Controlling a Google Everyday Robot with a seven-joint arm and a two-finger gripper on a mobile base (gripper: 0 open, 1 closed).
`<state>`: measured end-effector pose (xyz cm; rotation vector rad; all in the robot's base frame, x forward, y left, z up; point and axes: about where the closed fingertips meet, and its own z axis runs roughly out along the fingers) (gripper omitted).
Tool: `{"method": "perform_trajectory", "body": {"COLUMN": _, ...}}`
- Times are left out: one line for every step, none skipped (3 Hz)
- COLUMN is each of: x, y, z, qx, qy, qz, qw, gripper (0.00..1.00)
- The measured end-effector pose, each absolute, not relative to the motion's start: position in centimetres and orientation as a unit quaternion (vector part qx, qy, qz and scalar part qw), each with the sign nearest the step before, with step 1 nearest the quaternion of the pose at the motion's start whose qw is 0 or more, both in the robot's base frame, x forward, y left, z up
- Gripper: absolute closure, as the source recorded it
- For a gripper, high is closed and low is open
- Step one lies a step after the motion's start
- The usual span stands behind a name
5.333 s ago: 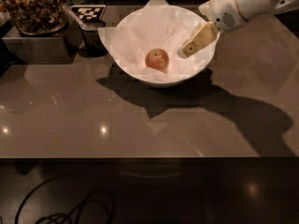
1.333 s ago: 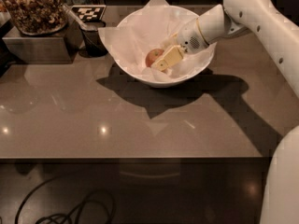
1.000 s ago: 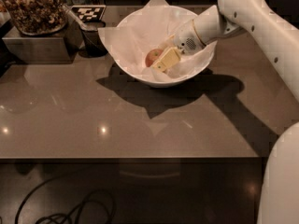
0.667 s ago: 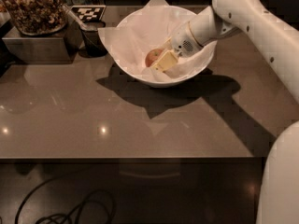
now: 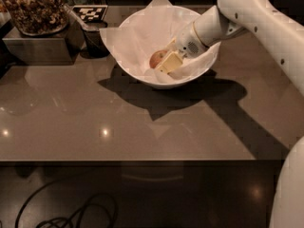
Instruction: Pick apple from white bowl
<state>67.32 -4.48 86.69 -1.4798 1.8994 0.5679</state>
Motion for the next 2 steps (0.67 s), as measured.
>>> {"method": "perform_trajectory", "body": {"x": 67.0, "y": -5.9, "z": 90.9, "qx": -0.545, "qy": 0.717, "qz": 0.238, "qw": 0.362, "gripper": 1.0}}
{"method": "perform_trajectory", "body": {"x": 66.4, "y": -7.0, "z": 95.7, "qx": -0.528, "qy": 0.693, "qz": 0.289, "qw": 0.396, "gripper": 1.0}}
